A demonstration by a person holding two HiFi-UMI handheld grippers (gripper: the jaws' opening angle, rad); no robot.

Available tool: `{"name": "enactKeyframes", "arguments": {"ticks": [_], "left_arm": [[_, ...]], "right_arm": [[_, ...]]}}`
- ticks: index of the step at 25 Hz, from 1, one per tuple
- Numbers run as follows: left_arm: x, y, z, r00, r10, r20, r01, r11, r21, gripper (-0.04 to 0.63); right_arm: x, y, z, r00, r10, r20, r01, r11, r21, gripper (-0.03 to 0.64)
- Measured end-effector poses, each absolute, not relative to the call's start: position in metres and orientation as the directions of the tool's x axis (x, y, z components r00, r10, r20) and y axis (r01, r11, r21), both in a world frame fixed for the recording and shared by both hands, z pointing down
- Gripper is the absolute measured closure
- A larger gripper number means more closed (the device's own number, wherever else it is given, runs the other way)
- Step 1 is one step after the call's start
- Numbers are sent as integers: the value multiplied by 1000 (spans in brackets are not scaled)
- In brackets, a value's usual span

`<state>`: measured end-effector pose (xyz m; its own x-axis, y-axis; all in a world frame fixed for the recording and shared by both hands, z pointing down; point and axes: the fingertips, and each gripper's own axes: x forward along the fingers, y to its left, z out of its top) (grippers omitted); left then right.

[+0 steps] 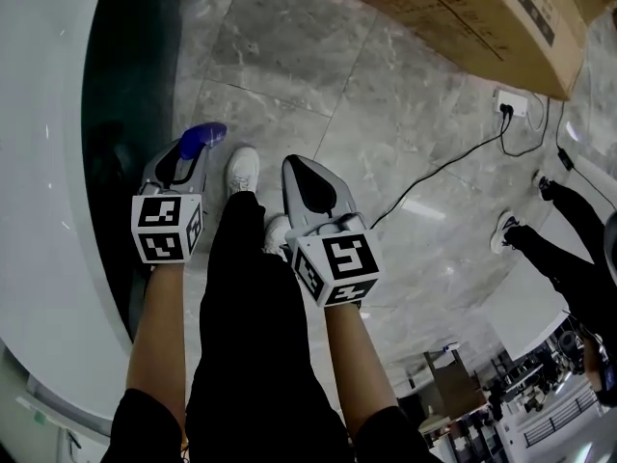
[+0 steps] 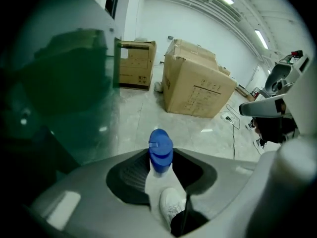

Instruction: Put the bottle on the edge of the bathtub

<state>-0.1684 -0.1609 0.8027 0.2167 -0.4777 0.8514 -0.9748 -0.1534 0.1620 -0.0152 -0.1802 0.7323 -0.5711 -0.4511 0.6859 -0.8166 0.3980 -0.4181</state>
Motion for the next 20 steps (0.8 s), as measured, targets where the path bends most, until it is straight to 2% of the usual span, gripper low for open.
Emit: {"name": "enactKeyframes", "arguments": {"ticks": [10, 20], "left_arm": [[-183, -156, 896, 183, -465, 866, -983, -99, 155, 453], [-204, -159, 959, 151, -465, 873, -988, -85, 125, 453]], "right_arm": [[-30, -173, 831, -597, -362, 716, -790, 425, -443, 594], [-50, -163, 891, -618, -315, 720, -766, 448, -461, 594]]}}
